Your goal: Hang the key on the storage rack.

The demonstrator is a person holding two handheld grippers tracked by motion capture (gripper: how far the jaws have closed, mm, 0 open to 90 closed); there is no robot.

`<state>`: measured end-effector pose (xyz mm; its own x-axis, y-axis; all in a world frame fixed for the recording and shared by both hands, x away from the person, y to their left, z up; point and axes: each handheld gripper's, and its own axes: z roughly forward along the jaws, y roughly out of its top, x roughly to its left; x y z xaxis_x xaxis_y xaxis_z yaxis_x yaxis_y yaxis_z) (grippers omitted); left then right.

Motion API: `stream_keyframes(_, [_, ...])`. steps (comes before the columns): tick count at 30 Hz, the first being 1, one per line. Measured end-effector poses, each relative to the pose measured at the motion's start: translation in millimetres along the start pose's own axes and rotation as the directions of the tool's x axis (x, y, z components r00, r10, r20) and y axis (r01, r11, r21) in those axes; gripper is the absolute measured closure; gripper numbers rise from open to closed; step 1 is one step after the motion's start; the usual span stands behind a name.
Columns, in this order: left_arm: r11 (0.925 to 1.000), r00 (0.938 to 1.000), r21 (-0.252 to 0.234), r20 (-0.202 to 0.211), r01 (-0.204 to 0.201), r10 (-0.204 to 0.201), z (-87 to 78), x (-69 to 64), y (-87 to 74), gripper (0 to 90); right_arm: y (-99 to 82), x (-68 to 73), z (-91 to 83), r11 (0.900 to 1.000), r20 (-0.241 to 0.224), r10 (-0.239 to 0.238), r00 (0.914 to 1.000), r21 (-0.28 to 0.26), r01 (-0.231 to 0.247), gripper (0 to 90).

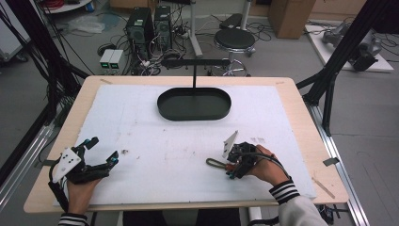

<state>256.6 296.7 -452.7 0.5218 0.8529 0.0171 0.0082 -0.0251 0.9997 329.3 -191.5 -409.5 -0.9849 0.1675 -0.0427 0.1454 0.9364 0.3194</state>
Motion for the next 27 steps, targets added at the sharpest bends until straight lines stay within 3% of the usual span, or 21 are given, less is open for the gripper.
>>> stream_keyframes(8, [1.0000, 1.0000, -0.002, -0.002, 0.001, -0.001, -0.1, -0.1, -0.1, 9.2, 1.6, 1.2, 0.3, 0.9998, -0.004, -0.015, 0.9999, 0.012, 0.015, 53.7])
stream_keyframes(15, [1.0000, 1.0000, -0.001, -0.002, 0.002, -0.002, -0.1, -0.1, -0.1, 9.2, 5.6, 6.6, -0.6, 0.9983, 0.005, -0.034, 0.9994, 0.048, 0.033, 70.0])
stream_keyframes(27, [1.0000, 1.0000, 0.000, -0.001, 0.000, 0.000, -0.3, 0.0, -0.1, 9.2, 4.1, 4.3, -1.7, 0.9997, 0.005, 0.008, 1.0000, 0.025, -0.008, 72.4])
